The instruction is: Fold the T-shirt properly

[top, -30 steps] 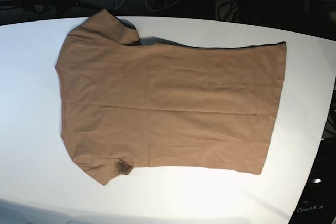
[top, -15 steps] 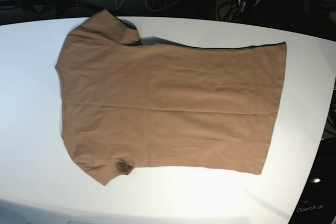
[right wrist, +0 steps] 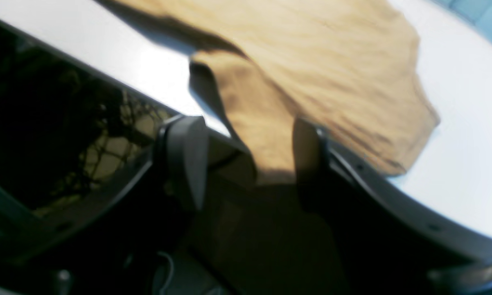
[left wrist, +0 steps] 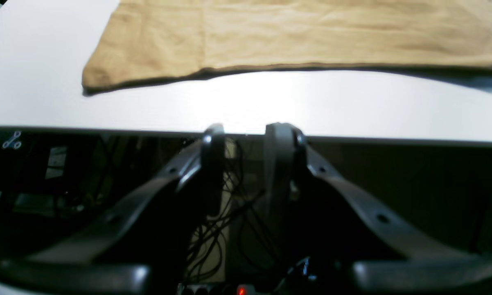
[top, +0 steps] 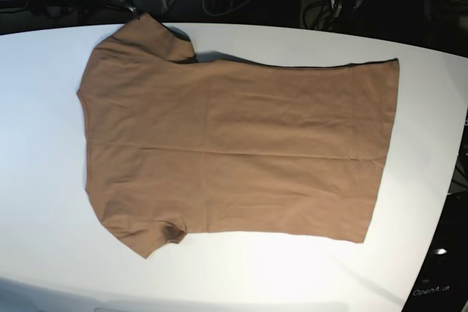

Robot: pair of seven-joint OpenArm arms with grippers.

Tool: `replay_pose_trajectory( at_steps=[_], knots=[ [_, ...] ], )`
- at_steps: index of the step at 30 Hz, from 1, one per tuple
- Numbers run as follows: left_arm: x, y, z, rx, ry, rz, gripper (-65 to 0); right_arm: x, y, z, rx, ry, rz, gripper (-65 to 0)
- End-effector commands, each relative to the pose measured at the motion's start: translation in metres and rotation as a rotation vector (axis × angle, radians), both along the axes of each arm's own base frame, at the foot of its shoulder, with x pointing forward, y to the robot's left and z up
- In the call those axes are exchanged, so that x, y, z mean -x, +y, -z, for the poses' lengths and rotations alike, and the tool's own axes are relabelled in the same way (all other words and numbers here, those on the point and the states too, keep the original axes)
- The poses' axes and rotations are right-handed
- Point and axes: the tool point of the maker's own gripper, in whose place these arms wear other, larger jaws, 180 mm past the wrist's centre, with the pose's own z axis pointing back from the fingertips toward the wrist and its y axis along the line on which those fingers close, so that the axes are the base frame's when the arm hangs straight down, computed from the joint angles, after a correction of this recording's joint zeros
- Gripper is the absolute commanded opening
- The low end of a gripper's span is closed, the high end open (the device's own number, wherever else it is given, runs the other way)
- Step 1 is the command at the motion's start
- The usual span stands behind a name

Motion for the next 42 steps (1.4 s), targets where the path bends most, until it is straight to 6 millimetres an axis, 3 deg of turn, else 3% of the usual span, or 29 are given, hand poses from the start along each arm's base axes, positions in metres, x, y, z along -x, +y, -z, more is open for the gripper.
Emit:
replay_pose_trajectory(
  at_steps=[1,8,16,42],
  knots=[
    [0.003,0.001,-0.007,-0.003,-0.021,0.0,-48.2,-0.001,-0.003,-0.006,0.001,-0.025,-0.007,-31.3],
    [0.001,-0.001,-0.002,-0.001,0.023,0.002,-48.2,-0.011,-0.008,-0.002,0.021,-0.022,-0.008,-31.3],
    [-0.006,-0.003,-0.009,0.004,0.005,0.005,-48.2,-0.001,-0.016,0.018,0.034,0.036,-0.007,-31.3],
    [-0.013,-0.003,-0.01,0.005,-0.013,0.003,-48.2,-0.011,-0.027,0.017,0.056,0.018,0.017,-32.1]
  ],
)
